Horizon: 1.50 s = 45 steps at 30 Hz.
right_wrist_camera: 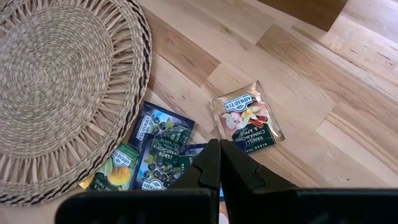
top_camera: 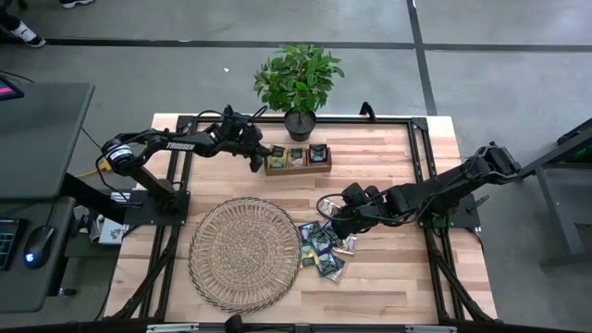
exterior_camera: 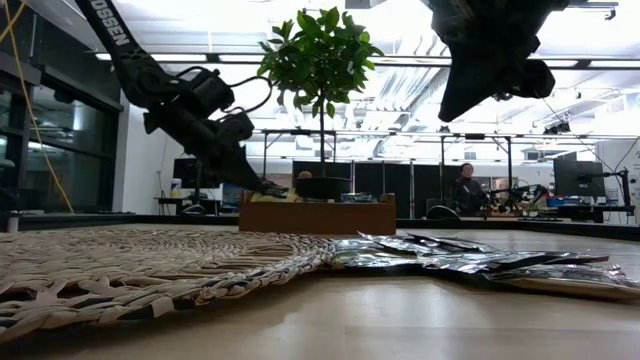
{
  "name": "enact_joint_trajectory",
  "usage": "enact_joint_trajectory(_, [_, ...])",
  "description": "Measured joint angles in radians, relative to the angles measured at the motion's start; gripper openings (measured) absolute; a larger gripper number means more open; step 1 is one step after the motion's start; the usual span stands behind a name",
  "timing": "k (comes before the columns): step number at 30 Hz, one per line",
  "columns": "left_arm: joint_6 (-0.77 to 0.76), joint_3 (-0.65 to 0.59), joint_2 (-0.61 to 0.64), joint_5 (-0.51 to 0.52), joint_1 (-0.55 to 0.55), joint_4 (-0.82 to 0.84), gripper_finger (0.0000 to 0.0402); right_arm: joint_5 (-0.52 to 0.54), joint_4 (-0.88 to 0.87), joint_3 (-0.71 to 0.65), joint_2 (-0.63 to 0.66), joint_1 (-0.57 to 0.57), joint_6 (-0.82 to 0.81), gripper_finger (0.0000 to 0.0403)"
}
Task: Pick & Place Tea
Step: Put the yellow tea bag into the left section of the wooden organizer, then put the blue tea bag into the right section of the wooden organizer
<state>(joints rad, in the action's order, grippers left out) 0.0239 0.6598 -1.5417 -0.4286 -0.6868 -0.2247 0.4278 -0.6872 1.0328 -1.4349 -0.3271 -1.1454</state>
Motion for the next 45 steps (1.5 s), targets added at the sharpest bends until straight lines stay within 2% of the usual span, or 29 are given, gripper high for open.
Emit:
enact_joint_trajectory(5, [0.0, 0.0, 0.0, -0.009, 0.0, -0.012, 0.0017, -0.013, 0.0, 0.0, 0.0, 0.0, 0.0, 0.0])
enact_joint_trajectory(16, [-0.052, 0.0, 0.0, -0.022, 0.0, -0.011, 0.0162, -0.018, -0.005, 0.0, 0.0, 0.0, 0.002, 0.0])
enact_joint_trajectory(19, [-0.063, 0.004, 0.001, -0.065, 0.0, -0.008, 0.0186, -0.018, -0.005, 0.0, 0.0, 0.0, 0.005, 0.0])
enact_joint_trajectory(23, [-0.08, 0.031, 0.001, -0.081, 0.0, 0.01, 0.0197, -0.019, -0.007, 0.0, 0.0, 0.0, 0.024, 0.0])
enact_joint_trajectory(29, [-0.097, 0.105, 0.003, -0.085, 0.0, 0.108, 0.0198, -0.019, -0.02, 0.0, -0.004, 0.0, 0.024, 0.0])
enact_joint_trajectory(32, [-0.119, 0.14, 0.028, -0.12, 0.002, 0.178, 0.0198, -0.019, -0.018, -0.001, -0.02, 0.0, 0.025, 0.0])
enact_joint_trajectory(35, [-0.135, 0.149, 0.05, -0.132, 0.041, 0.223, 0.0187, -0.029, -0.013, -0.001, -0.047, -0.003, 0.024, 0.0])
enact_joint_trajectory(40, [-0.152, 0.151, 0.077, -0.105, 0.136, 0.296, 0.0124, -0.085, 0.036, -0.002, -0.116, -0.003, 0.024, 0.0])
enact_joint_trajectory(45, [-0.164, 0.149, 0.075, -0.082, 0.257, 0.335, 0.0022, -0.137, 0.136, -0.002, -0.184, 0.006, 0.021, 0.0])
